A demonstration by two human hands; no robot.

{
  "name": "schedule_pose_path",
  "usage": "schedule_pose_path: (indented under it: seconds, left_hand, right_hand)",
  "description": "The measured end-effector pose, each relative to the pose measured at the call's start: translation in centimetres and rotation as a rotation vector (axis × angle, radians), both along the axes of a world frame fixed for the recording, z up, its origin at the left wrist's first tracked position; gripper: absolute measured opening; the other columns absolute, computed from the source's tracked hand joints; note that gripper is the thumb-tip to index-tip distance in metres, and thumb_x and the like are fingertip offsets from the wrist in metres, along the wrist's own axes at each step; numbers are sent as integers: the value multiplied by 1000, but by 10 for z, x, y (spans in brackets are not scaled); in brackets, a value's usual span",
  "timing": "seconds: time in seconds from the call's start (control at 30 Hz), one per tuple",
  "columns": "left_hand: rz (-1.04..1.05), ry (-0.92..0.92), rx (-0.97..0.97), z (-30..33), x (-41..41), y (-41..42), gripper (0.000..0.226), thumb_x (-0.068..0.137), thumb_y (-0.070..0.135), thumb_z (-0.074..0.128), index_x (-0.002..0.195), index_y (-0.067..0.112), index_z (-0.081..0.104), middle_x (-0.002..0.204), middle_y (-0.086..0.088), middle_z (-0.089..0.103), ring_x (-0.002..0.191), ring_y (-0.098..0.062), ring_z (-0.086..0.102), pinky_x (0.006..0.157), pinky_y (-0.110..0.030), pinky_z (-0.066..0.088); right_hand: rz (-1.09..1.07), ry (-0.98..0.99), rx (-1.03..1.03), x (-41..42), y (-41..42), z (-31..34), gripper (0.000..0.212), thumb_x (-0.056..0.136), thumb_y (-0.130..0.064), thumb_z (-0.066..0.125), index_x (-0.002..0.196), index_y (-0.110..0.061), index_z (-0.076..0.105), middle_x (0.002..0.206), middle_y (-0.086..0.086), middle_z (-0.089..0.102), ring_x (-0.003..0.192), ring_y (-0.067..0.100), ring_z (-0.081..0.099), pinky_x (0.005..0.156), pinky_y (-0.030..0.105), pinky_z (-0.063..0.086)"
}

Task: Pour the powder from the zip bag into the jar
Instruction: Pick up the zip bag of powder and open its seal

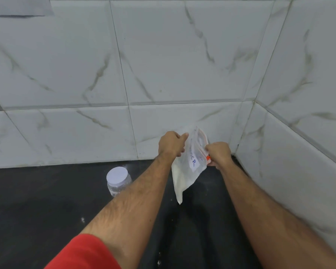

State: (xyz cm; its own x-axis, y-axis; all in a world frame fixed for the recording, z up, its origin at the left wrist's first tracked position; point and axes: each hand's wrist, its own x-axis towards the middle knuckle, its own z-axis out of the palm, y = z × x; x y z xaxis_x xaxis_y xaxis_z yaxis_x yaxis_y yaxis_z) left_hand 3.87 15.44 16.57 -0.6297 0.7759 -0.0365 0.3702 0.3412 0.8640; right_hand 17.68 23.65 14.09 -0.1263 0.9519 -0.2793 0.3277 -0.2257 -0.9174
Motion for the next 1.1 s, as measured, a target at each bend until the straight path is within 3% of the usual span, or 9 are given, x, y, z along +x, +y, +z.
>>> schedule_pose_path:
  seconds: [0.07,0.13,0.27,0.37,0.47,0.57,0.63,0.77,1.1]
  left_hand:
    - [-6,6,-46,-20,0,-2,33,96,35,59,74,10,63,82,-11,76,77,-30,76,74,-42,64]
    - [-27,3,-121,-43,-2,-9,24,96,26,57,74,16,60,84,-9,74,83,-31,76,76,-45,63]
    - [-134,-23,-230,-73,0,-28,13,93,24,60,102,17,67,108,-2,67,107,-26,68,92,-44,58]
    - [-184,-3,-261,-81,9,-39,37,94,25,63,128,11,62,121,-3,62,114,-24,63,95,-43,56]
    - [-222,18,-282,-88,16,-47,40,94,26,64,130,12,61,127,-6,64,111,-25,65,95,-42,56]
    - [-243,49,-303,-97,21,-56,42,93,26,64,133,14,59,132,-6,63,112,-25,64,91,-40,57]
    - [-261,98,-319,-101,25,-62,45,94,27,65,136,15,58,135,-6,62,117,-24,63,95,-37,55]
    - [-281,161,-331,-111,32,-71,48,94,28,66,139,16,55,139,-6,61,123,-23,60,106,-36,48]
    - [-213,286,-213,-106,27,-103,43,96,25,64,138,17,57,133,-2,66,118,-19,64,102,-31,48]
  right_hand:
    - [18,9,-39,8,8,-10,12,89,-11,62,81,-2,64,84,17,71,72,30,71,58,42,62]
    - [25,26,-76,17,13,-19,27,89,-32,64,91,-6,68,90,14,74,78,30,74,56,39,62]
    - [54,-141,-34,30,22,-34,64,82,-67,52,101,-7,68,95,10,74,84,32,73,68,47,64]
    - [81,-238,43,40,17,-37,61,86,-60,59,113,-6,63,105,11,71,89,32,70,65,40,60]
    - [124,-392,126,52,13,-42,58,77,-48,71,116,-5,59,110,11,69,93,32,69,74,45,62]
    - [202,-506,147,58,2,-45,44,82,-31,72,116,-5,63,107,13,69,81,30,68,57,38,60]
    - [265,-561,150,61,-6,-51,36,87,-22,69,118,-4,62,112,15,67,81,31,67,61,39,60]
    - [273,-601,170,68,-14,-62,38,90,-21,65,122,-4,55,124,16,64,105,34,64,73,33,45]
    - [351,-518,384,46,-57,-66,47,91,-25,64,135,-11,56,134,12,63,117,32,61,93,39,52]
